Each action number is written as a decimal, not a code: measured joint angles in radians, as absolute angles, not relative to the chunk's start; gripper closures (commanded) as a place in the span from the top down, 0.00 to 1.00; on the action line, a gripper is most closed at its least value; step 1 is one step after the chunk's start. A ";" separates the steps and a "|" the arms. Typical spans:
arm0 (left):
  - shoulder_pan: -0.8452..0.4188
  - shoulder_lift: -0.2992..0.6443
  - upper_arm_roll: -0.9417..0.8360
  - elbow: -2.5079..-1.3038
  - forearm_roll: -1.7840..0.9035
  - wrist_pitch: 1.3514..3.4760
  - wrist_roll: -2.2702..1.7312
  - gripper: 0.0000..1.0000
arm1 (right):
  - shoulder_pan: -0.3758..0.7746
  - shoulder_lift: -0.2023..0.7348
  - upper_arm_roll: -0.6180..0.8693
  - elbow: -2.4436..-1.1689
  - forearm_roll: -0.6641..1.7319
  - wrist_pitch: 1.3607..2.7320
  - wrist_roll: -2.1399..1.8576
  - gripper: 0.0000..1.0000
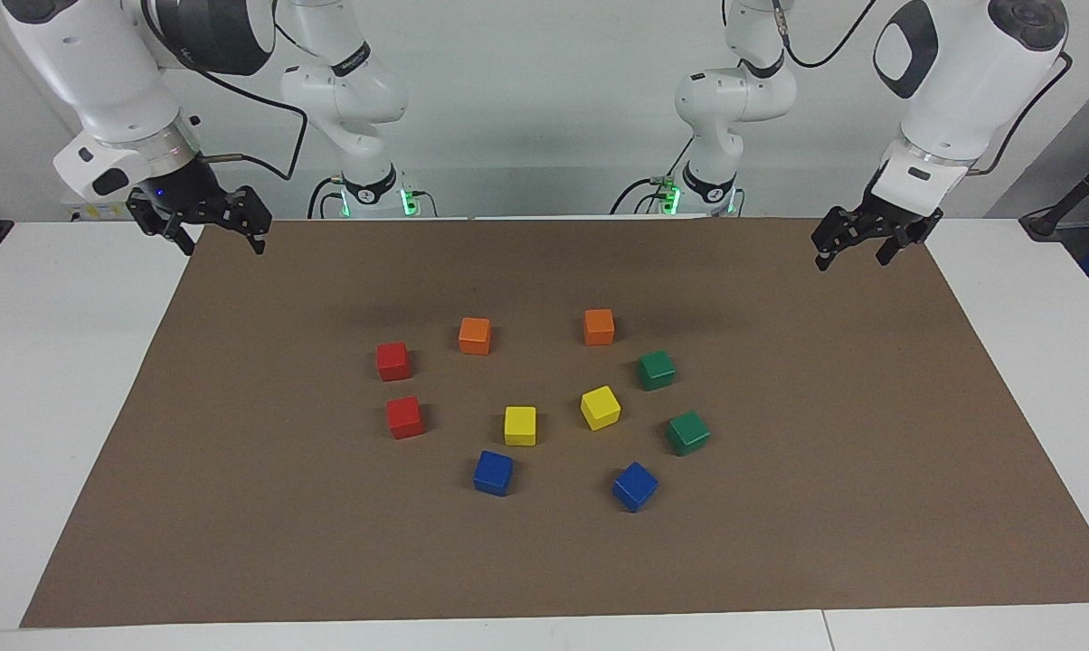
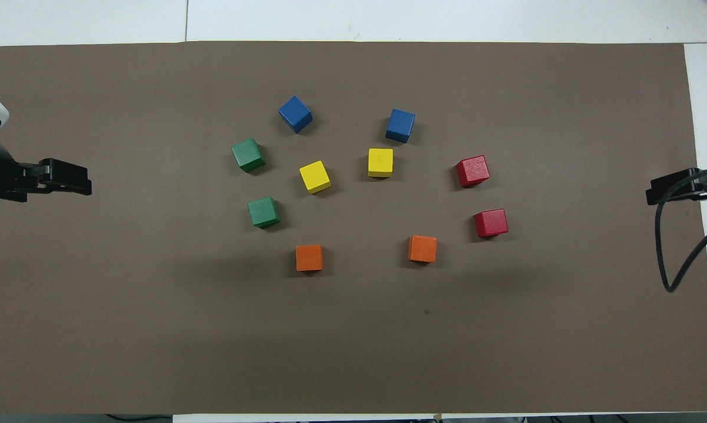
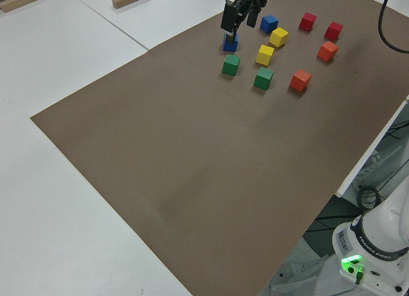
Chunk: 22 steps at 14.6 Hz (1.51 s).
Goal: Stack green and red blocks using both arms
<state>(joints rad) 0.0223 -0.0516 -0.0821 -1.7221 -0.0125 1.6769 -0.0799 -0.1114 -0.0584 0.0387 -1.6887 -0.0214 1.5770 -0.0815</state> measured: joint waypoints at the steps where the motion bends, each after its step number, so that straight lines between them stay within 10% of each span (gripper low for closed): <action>1: 0.022 -0.052 -0.082 -1.722 -0.013 1.677 -0.080 1.00 | -0.111 -0.059 0.041 -1.689 -0.021 1.575 -0.082 1.00; 12: -0.028 -0.028 -0.102 -1.759 -0.013 1.750 -0.199 1.00 | 0.102 -0.017 0.056 -1.830 -0.019 1.789 0.152 1.00; 22: -0.265 0.186 -0.111 -1.849 -0.013 2.021 -0.501 1.00 | 0.143 0.094 0.056 -1.968 -0.019 2.040 0.152 1.00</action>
<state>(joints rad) -0.2645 0.1860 -0.1107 -1.8489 -0.0132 2.0213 -0.5015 0.1432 0.0937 0.0564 -1.9680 -0.0187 2.0397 0.1517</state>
